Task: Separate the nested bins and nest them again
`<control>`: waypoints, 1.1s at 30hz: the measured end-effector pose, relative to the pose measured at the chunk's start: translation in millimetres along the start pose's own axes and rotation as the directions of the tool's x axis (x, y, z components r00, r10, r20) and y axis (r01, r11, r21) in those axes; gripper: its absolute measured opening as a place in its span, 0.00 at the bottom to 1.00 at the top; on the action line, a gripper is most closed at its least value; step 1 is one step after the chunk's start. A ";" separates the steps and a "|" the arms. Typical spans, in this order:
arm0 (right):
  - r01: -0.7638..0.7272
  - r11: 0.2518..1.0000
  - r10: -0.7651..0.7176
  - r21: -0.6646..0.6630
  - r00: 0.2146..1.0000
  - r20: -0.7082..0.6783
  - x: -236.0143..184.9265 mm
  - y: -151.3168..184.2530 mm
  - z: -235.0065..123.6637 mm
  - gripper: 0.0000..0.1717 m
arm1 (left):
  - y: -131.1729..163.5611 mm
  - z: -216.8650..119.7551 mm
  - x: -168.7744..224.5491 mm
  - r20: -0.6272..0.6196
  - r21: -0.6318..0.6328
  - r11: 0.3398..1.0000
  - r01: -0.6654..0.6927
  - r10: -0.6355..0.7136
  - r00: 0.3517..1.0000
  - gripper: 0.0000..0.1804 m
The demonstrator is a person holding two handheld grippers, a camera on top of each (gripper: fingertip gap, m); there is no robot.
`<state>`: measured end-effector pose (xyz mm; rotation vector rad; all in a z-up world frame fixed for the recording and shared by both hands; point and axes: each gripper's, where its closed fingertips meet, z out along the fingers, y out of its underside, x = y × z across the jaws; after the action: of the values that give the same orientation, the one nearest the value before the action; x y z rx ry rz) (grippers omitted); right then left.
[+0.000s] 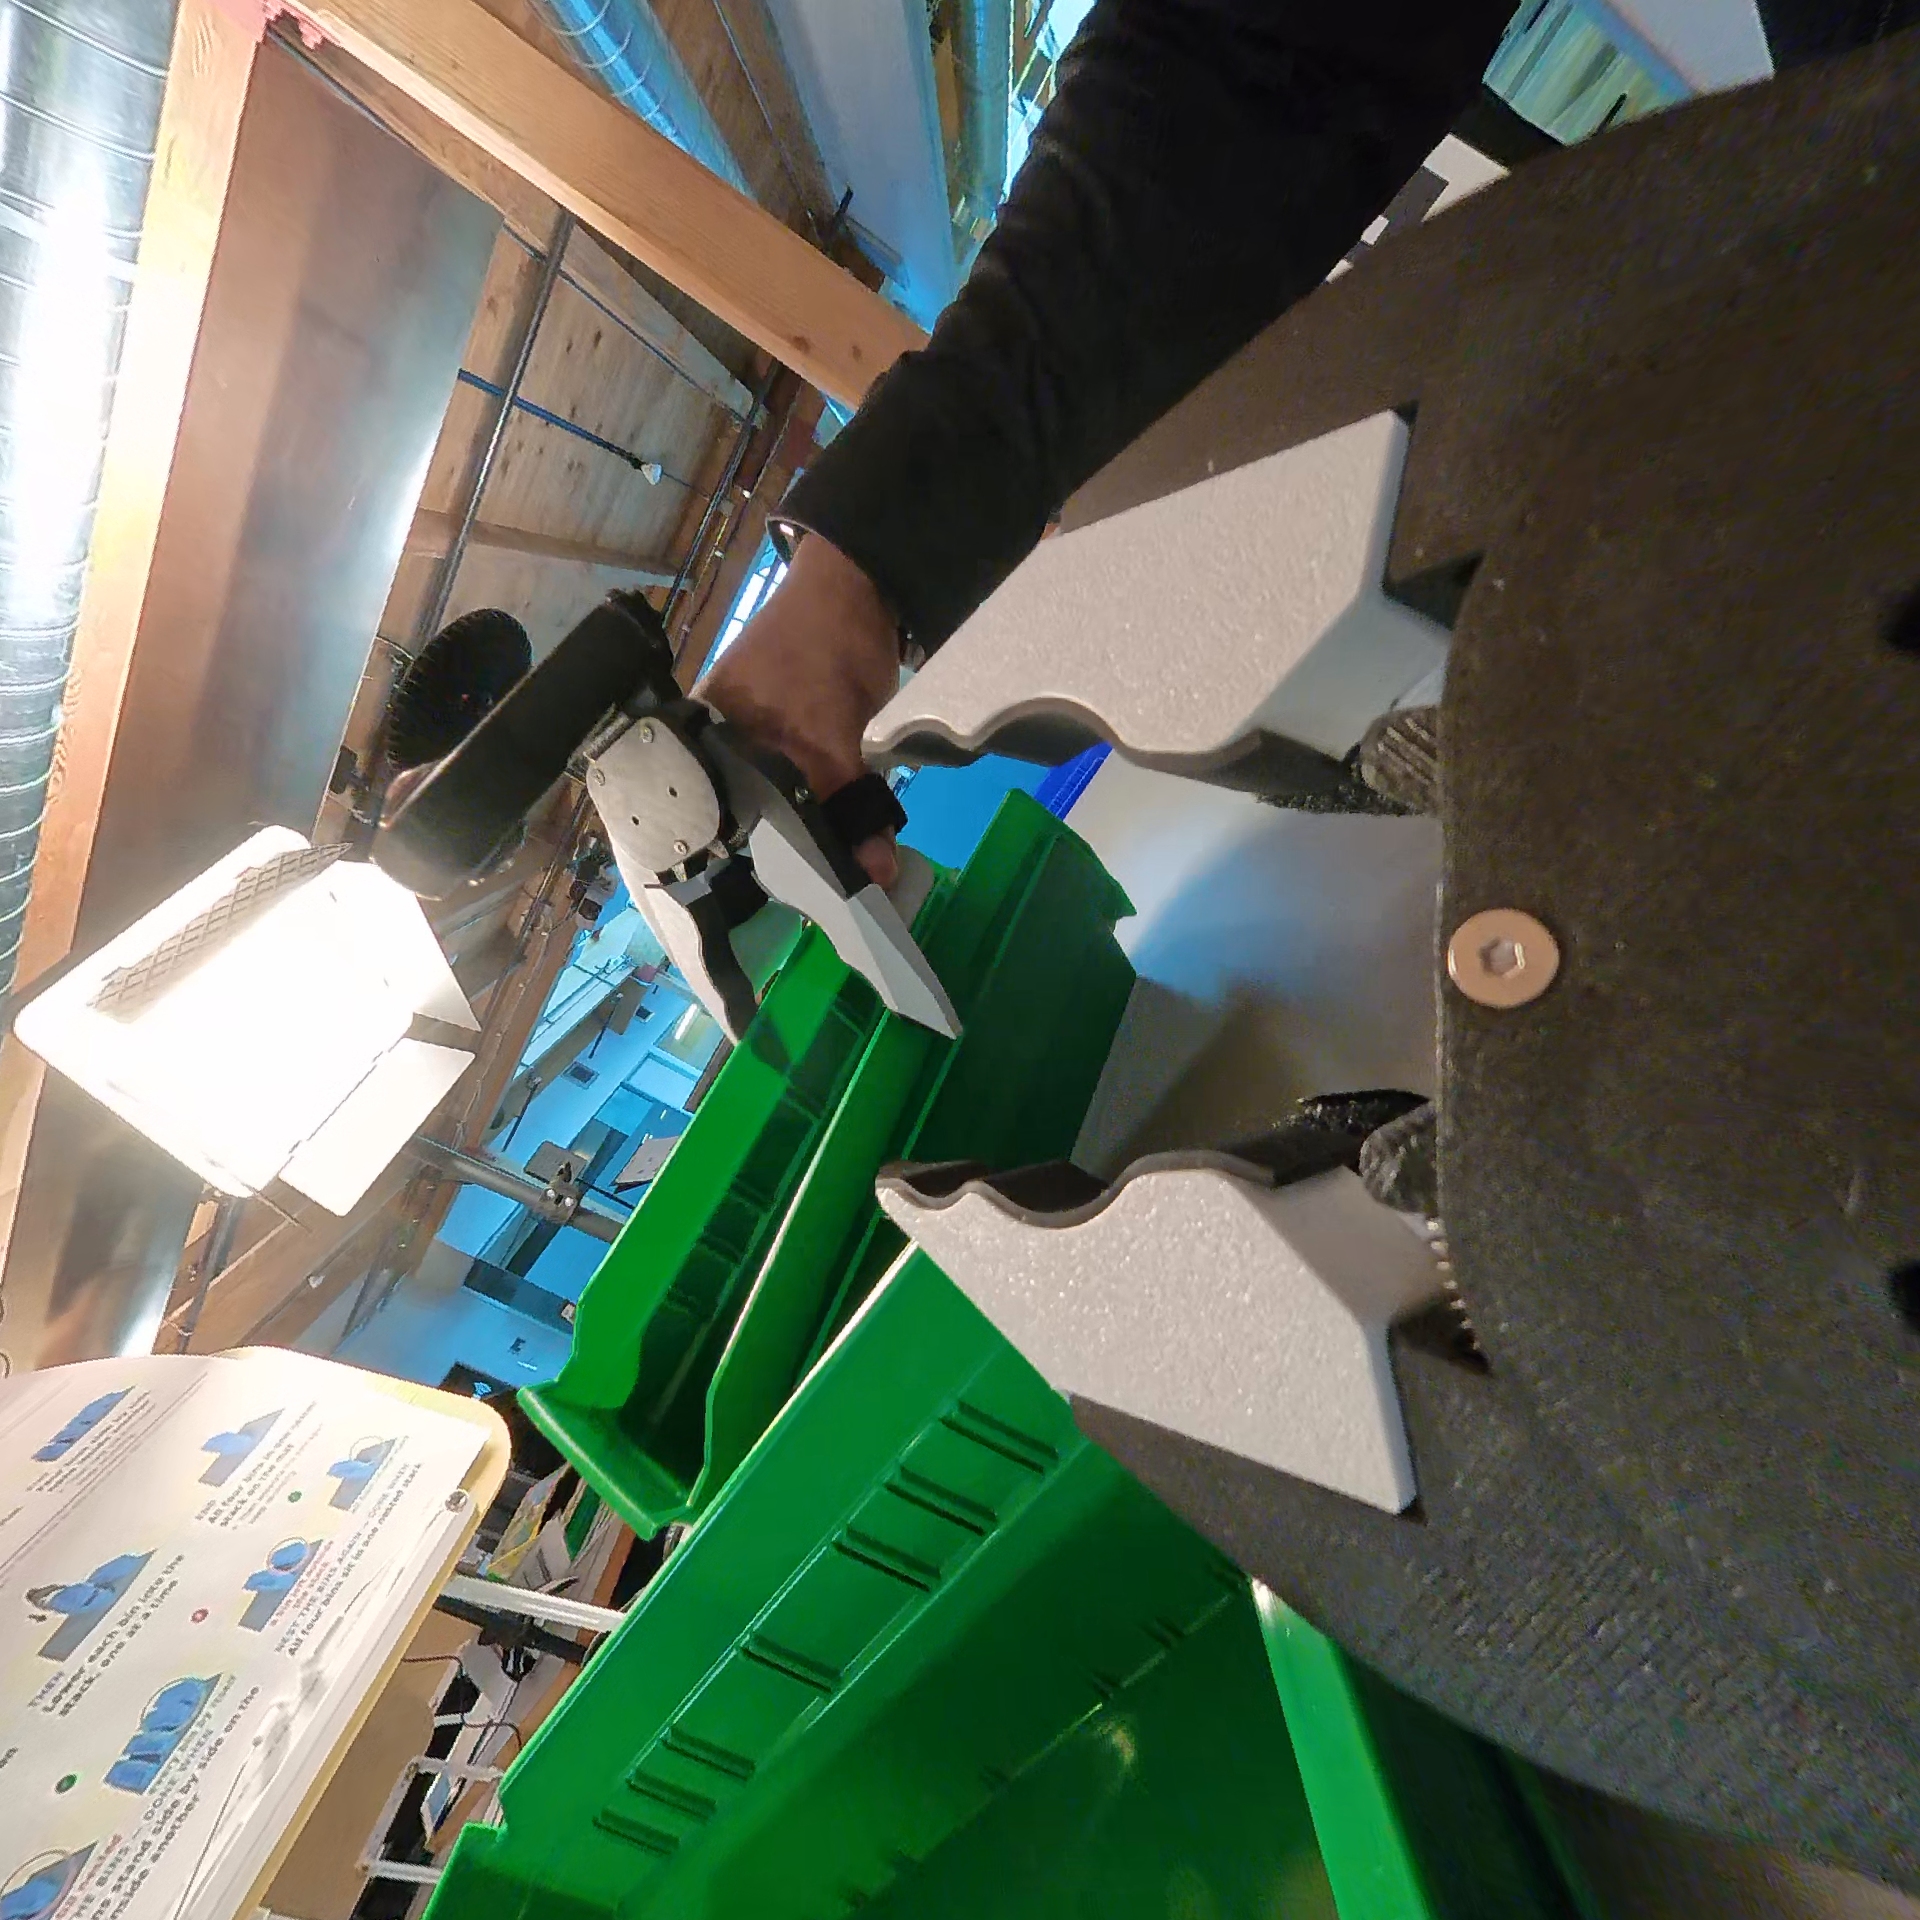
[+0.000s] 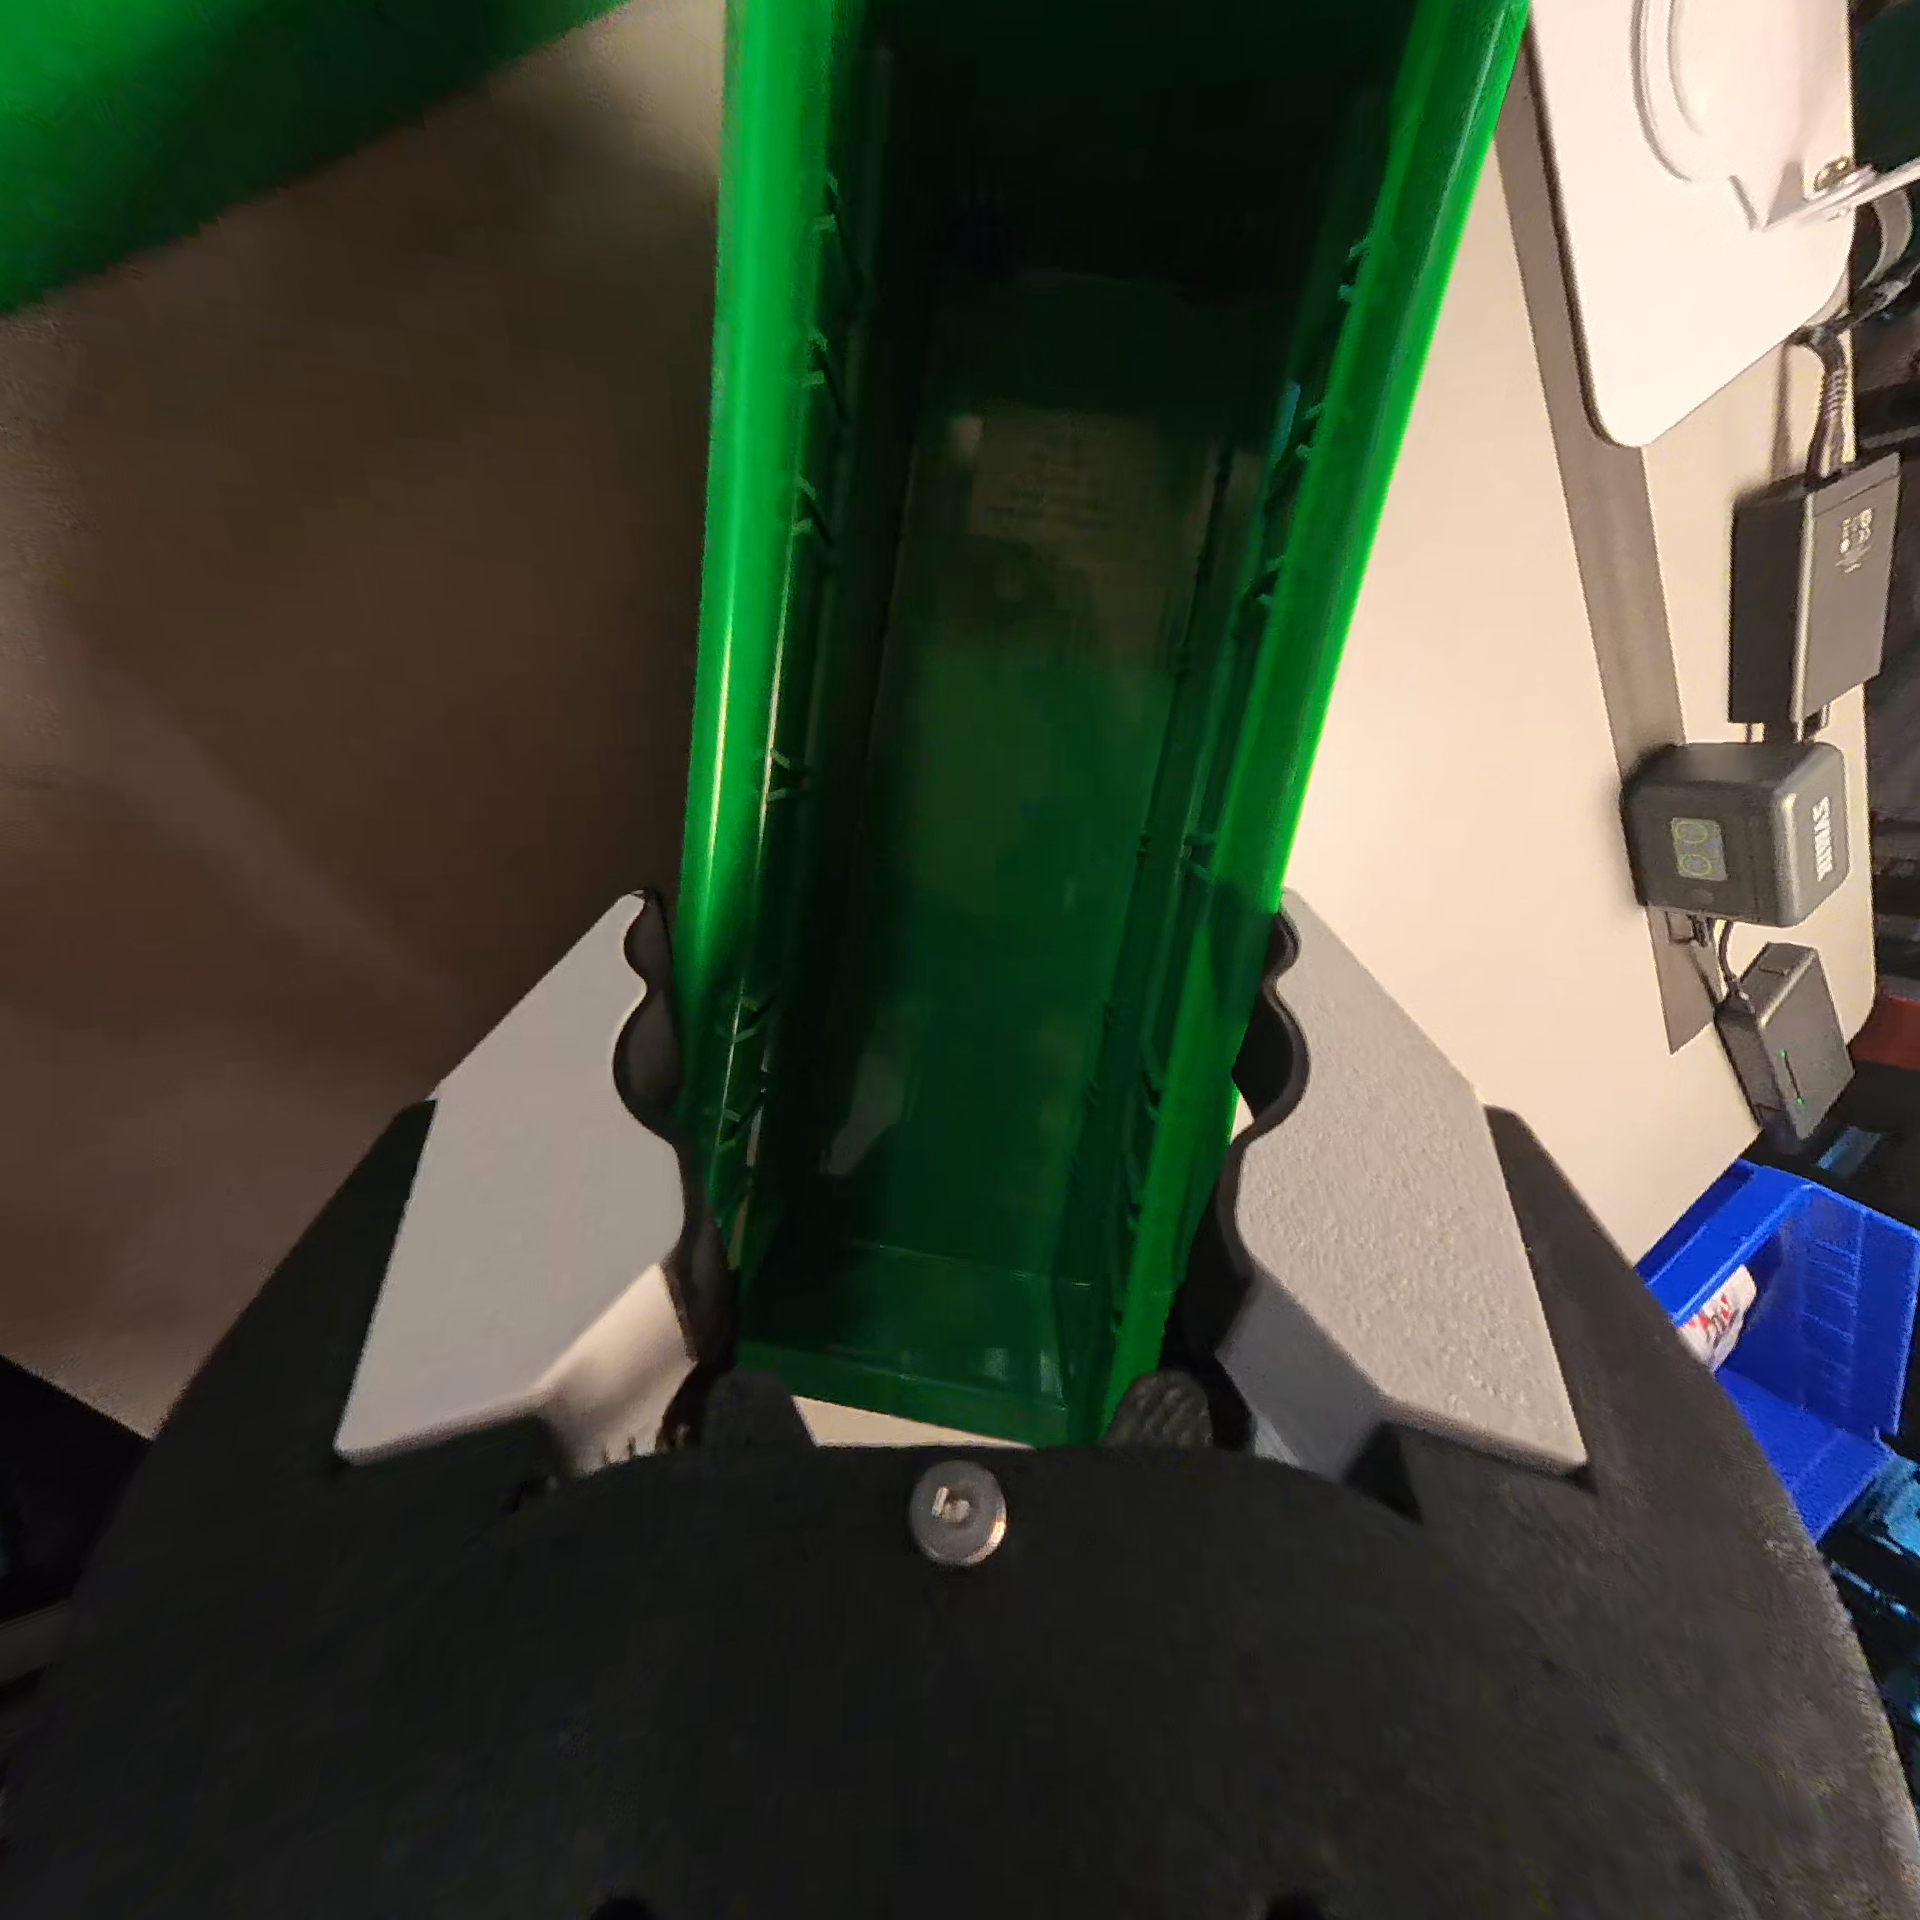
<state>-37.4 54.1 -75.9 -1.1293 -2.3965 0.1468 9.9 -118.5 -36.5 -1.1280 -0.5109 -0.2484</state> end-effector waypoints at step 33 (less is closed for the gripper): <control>-0.240 0.965 0.257 -0.111 0.946 0.195 57.8 -3.6 21.6 0.85 | 0.4 0.3 0.4 -0.003 -0.003 1.000 0.001 -0.002 1.000 0.42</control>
<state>-81.4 97.4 -71.9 -1.5242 -2.4493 0.2595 10.4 -118.0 -36.5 -1.1299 -0.5090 -0.2521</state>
